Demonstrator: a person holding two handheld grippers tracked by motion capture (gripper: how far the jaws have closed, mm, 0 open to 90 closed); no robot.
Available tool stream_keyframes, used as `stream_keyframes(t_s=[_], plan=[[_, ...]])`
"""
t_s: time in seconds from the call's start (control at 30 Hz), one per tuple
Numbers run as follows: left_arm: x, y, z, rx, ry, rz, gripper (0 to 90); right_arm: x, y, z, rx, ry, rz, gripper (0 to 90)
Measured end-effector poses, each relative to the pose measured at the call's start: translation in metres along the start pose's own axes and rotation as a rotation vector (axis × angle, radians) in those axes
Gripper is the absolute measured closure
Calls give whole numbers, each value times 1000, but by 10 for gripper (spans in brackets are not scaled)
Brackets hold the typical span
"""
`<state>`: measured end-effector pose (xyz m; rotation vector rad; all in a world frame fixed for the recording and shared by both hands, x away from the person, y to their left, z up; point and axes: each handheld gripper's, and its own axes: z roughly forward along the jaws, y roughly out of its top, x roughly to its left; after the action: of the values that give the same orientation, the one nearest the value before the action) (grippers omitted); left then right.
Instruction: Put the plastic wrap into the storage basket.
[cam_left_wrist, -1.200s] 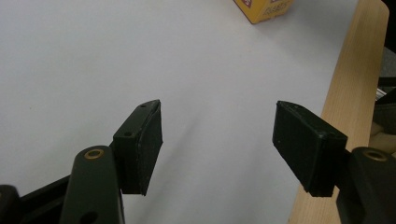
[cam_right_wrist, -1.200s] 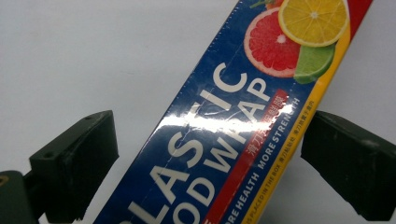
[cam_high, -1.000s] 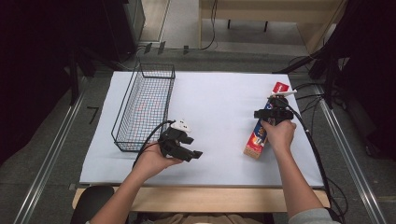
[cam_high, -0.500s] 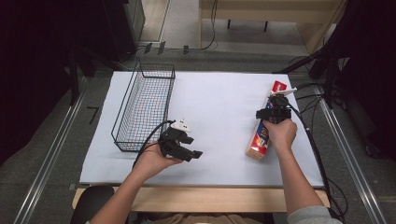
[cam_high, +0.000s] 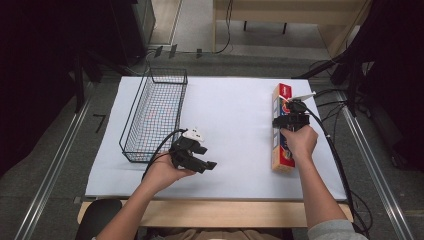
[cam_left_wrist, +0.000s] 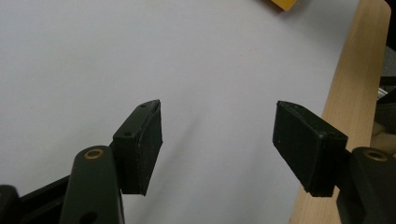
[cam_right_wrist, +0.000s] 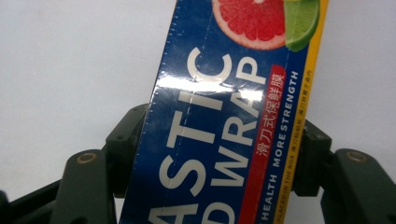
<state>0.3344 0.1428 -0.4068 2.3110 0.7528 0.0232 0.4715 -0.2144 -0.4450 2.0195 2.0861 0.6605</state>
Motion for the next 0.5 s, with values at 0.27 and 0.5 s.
stream_keyframes(t_s=[0.27, 0.5], plan=[[0, 0, 0, 2, 1, 1, 336, 8, -1, 0, 6, -14, -72, 417], [1, 0, 0, -1, -2, -1, 336, 12, 2, -8, 16, 5, -116, 423]])
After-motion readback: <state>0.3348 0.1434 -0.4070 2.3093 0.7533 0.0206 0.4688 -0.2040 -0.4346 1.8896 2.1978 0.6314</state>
